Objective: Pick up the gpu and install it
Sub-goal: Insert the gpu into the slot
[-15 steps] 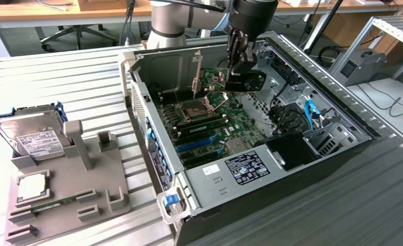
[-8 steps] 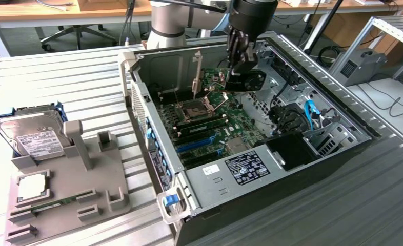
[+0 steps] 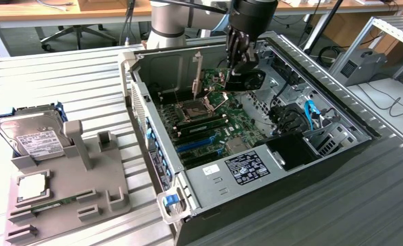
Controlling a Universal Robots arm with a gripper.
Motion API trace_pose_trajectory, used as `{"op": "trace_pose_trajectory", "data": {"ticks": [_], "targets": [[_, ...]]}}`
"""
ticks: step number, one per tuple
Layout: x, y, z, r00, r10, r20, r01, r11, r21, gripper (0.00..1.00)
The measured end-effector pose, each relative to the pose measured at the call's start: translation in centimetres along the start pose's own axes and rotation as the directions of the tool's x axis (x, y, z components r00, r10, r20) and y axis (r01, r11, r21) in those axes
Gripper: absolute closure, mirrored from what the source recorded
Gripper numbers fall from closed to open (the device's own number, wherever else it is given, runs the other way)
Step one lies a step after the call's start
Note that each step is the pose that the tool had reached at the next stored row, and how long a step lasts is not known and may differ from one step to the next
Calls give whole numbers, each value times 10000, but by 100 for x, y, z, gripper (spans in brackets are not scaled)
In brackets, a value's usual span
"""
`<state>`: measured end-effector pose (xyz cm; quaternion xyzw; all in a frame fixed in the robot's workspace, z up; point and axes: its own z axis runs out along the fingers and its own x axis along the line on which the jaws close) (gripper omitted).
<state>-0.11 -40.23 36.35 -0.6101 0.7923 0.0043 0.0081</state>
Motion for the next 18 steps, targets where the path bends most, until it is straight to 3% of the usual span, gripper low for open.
{"op": "trace_pose_trajectory", "data": {"ticks": [18], "targets": [[0,0,1,9965,-832,3,832,9965,-15,72]]}}
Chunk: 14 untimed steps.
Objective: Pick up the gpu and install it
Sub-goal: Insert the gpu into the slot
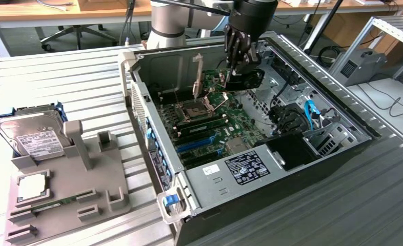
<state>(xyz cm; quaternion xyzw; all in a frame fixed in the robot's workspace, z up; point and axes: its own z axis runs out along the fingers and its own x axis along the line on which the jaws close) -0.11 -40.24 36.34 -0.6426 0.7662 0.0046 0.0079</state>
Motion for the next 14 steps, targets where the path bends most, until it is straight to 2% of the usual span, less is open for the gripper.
{"op": "trace_pose_trajectory", "data": {"ticks": [14], "targets": [[0,0,1,9979,-655,3,655,9979,-12,72]]}}
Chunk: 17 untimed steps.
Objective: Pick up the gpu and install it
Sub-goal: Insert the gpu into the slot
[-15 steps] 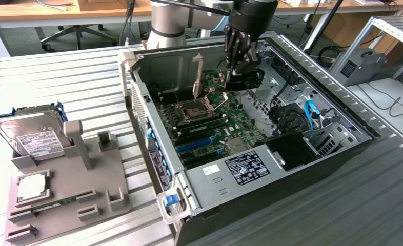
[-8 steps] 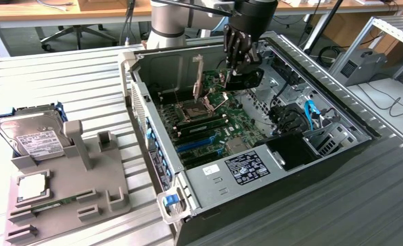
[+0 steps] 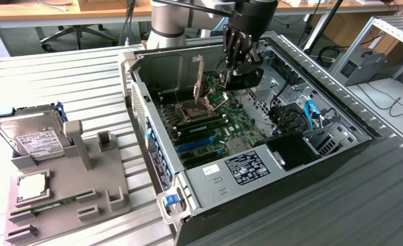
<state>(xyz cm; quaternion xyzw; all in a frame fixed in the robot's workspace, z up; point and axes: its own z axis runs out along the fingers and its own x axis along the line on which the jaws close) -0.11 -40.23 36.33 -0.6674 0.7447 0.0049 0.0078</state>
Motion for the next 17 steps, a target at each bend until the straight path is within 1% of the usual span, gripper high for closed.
{"op": "trace_pose_trajectory", "data": {"ticks": [9,17], "targets": [[0,0,0,9993,-385,1,385,9993,-7,72],[0,0,0,9974,-715,3,715,9974,-13,72]]}}
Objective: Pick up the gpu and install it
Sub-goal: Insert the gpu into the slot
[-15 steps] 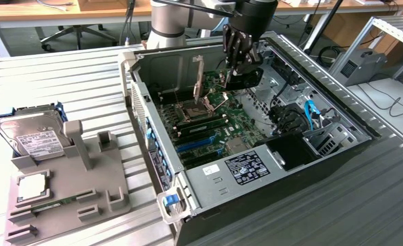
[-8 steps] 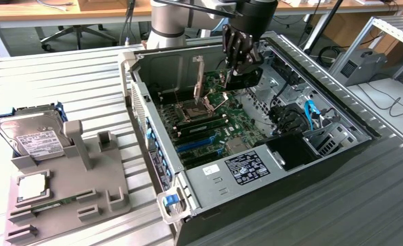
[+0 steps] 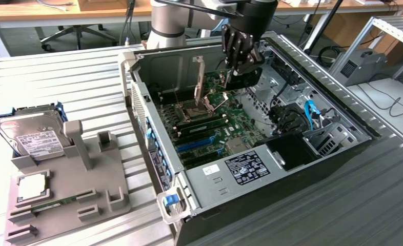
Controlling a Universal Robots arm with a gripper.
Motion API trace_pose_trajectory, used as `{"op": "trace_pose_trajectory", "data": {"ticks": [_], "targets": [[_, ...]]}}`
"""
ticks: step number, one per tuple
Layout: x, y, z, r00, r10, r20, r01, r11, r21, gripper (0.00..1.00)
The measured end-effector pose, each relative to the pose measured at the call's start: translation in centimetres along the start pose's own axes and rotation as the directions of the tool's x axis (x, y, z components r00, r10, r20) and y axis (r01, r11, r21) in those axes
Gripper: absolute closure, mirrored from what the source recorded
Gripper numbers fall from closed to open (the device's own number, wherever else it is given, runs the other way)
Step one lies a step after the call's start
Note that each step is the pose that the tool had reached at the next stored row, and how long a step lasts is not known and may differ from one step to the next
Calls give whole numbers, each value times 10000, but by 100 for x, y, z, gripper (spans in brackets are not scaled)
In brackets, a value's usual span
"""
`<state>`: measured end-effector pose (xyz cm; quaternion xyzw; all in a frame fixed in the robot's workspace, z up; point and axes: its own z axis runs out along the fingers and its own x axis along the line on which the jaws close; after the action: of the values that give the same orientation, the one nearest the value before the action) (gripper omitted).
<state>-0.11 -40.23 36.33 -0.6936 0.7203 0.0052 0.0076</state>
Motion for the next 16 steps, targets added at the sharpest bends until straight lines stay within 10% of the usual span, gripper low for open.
{"op": "trace_pose_trajectory", "data": {"ticks": [16], "targets": [[0,0,1,9975,-709,3,709,9975,-12,72]]}}
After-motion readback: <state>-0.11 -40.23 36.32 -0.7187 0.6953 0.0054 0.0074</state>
